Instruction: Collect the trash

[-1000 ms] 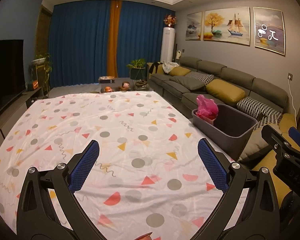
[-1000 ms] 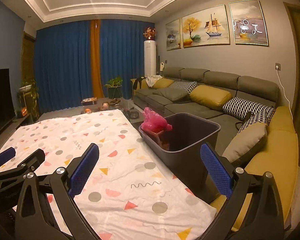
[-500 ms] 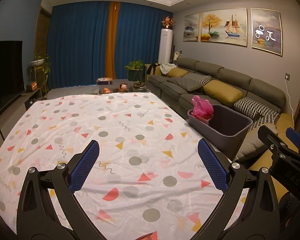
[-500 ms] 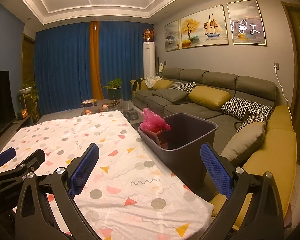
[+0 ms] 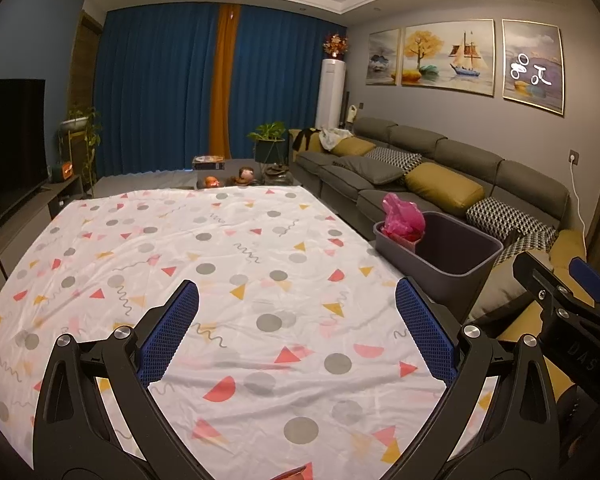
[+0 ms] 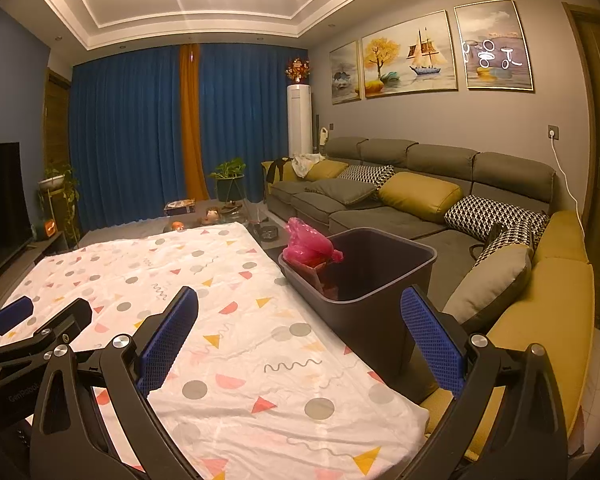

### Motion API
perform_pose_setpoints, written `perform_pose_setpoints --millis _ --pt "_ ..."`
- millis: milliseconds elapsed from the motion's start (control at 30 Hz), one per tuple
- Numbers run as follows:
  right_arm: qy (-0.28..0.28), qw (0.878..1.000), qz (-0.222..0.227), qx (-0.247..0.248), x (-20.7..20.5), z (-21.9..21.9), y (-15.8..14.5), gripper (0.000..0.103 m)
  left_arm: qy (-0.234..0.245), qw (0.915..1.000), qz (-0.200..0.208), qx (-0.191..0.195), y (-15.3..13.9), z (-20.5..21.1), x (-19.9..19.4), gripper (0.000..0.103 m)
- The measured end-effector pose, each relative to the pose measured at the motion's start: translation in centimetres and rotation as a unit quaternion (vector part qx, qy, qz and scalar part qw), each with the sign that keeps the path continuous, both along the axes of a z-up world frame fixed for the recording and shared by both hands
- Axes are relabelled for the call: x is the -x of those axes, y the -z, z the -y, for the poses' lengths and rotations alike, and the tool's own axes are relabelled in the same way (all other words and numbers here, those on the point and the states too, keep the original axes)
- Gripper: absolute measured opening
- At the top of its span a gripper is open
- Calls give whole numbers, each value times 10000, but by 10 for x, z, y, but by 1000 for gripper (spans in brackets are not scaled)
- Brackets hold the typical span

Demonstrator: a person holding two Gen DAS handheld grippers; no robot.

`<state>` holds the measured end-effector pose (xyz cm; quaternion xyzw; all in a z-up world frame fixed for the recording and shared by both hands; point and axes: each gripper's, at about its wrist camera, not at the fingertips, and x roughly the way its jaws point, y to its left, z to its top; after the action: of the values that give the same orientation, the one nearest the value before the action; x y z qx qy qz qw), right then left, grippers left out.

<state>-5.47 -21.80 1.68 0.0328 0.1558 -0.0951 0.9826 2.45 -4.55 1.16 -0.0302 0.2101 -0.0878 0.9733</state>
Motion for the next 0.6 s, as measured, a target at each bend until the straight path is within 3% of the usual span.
perform_pose_setpoints --millis 600 --pt "-24 10000 0 0 -6 -4 -1 97 0 10000 12 34 -2 0 0 97"
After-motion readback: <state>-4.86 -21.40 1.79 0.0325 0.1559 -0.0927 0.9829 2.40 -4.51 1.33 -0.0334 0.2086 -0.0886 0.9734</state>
